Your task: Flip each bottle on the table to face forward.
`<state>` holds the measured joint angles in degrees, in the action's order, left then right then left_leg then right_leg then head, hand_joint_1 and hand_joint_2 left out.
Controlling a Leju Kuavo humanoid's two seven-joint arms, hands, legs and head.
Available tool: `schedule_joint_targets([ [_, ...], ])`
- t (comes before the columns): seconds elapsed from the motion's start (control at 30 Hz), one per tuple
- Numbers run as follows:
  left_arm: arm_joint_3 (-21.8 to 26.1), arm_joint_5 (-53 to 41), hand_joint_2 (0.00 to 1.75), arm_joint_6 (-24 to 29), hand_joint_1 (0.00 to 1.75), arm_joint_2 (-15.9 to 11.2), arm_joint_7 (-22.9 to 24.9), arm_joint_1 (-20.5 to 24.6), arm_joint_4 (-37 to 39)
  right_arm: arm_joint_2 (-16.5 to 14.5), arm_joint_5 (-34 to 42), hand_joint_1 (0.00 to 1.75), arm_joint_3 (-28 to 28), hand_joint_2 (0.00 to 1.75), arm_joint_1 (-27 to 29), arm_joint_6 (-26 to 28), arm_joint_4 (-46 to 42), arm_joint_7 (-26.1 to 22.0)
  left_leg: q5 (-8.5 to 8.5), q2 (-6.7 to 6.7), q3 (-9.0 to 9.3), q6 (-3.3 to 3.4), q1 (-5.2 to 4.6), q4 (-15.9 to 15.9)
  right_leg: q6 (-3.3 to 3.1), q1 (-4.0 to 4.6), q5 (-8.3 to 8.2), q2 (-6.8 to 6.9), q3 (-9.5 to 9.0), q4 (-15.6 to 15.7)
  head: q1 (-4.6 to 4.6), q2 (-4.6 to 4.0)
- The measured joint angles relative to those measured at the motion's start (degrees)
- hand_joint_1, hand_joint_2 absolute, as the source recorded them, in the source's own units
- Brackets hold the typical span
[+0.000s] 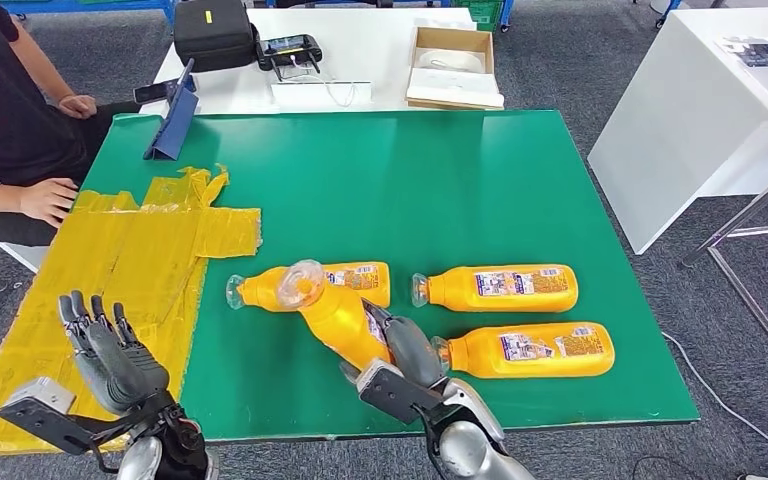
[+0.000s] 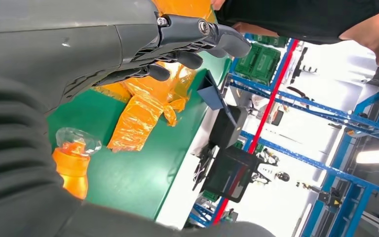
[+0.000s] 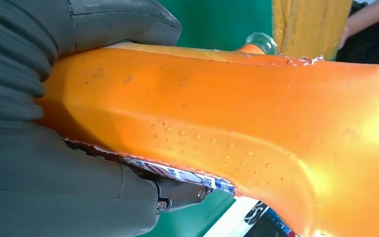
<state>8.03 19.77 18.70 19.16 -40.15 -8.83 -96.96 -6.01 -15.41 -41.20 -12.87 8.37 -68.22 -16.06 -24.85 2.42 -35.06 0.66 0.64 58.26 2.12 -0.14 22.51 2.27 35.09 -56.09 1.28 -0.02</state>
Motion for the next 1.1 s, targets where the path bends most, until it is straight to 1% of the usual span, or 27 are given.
schedule_joint_targets([
  [0.03, 0.02, 0.10, 1.75, -1.60, 0.00, 0.01, 0.00, -0.02, 0.03, 0.00, 0.00, 1.75, 0.21, 1.75, 0.22, -0.02, -0.36, -0.32, 0.00, 0.00, 0.00, 0.00, 0.00, 0.00, 0.00, -0.01, 0.00, 0.00, 0.00, 0.00, 0.00, 0.00],
  [0.07, 0.01, 0.22, 1.75, -4.36, 0.00, 0.01, 0.00, -0.04, 0.14, -0.01, 0.01, 1.75, 0.47, 1.75, 0.48, -0.12, -0.81, -0.82, 0.00, -0.01, -0.01, 0.00, -0.01, 0.00, 0.00, -0.01, 0.00, 0.00, 0.01, 0.00, -0.01, 0.00],
  [0.2, -1.20, -1.36, 1.75, -19.97, 0.00, -0.07, 0.01, -0.16, 1.43, -0.04, -0.25, 1.75, 1.53, 1.75, 1.28, -1.49, -3.15, -2.39, 0.00, -0.01, -0.04, 0.00, -0.01, 0.00, 0.01, -0.02, 0.00, 0.00, 0.02, 0.00, 0.00, 0.00],
  [0.3, -3.11, -5.59, 1.75, -29.26, 0.00, -0.24, 0.02, -0.29, 2.44, -0.07, -1.08, 1.75, 2.05, 1.75, 1.30, -3.25, -4.22, -2.69, 0.00, -0.01, -0.05, 0.00, -0.01, 0.00, 0.01, -0.02, 0.00, 0.00, 0.03, 0.00, -0.01, 0.00],
  [0.4, -4.57, -8.99, 1.75, -35.15, 0.00, -0.27, 0.02, -0.69, 2.72, -0.30, -1.95, 1.75, 2.16, 1.75, 1.33, -4.37, -4.60, -2.86, -0.01, 0.00, -0.06, 0.00, -0.01, 0.00, 0.01, -0.01, 0.00, -0.01, 0.05, 0.00, 0.00, 0.00],
  [0.6, -5.53, -12.16, 1.75, -43.04, 0.00, -0.25, 0.02, -1.44, 2.30, -0.46, -2.72, 1.75, 2.19, 1.75, 1.40, -5.40, -4.72, -3.23, -0.01, -0.01, -0.09, 0.00, 0.00, 0.00, 0.00, 0.00, 0.01, -0.01, 0.08, -0.01, 0.01, 0.00],
  [0.7, -5.52, -14.21, 1.75, -45.46, 0.00, -0.14, 0.02, -1.81, 1.46, -0.52, -3.04, 1.75, 2.21, 1.75, 1.38, -5.92, -4.72, -3.55, -0.01, -0.01, -0.09, 0.00, 0.00, 0.00, 0.00, 0.00, 0.01, 0.00, 0.08, -0.01, 0.00, 0.00],
  [0.8, -5.55, -15.55, 1.75, -45.94, 0.00, -0.11, 0.02, -2.04, 0.86, -0.80, -3.62, 1.75, 2.21, 1.75, 1.37, -6.55, -4.72, -3.63, -0.01, -0.01, -0.10, 0.00, 0.00, 0.00, 0.00, 0.00, 0.01, 0.00, 0.08, 0.00, 0.01, 0.00],
  [0.93, -6.11, -17.31, 1.75, -44.21, 0.00, 0.02, 0.01, -2.61, 0.15, -1.16, -5.67, 1.75, 1.75, 1.75, 1.67, -7.37, -4.69, -3.40, -0.01, -0.02, -0.10, 0.00, 0.00, 0.00, 0.00, 0.00, 0.01, 0.00, 0.09, 0.00, 0.01, 0.00],
  [1.1, -8.37, -18.26, 1.75, -41.04, 0.00, 0.06, 0.01, -3.25, -0.33, -1.46, -7.96, 1.75, -0.53, 1.75, 2.00, -8.45, -4.19, -2.44, -0.01, -0.01, -0.17, 0.00, 0.00, 0.00, 0.01, 0.00, 0.01, 0.00, 0.12, -0.01, 0.01, 0.00],
])
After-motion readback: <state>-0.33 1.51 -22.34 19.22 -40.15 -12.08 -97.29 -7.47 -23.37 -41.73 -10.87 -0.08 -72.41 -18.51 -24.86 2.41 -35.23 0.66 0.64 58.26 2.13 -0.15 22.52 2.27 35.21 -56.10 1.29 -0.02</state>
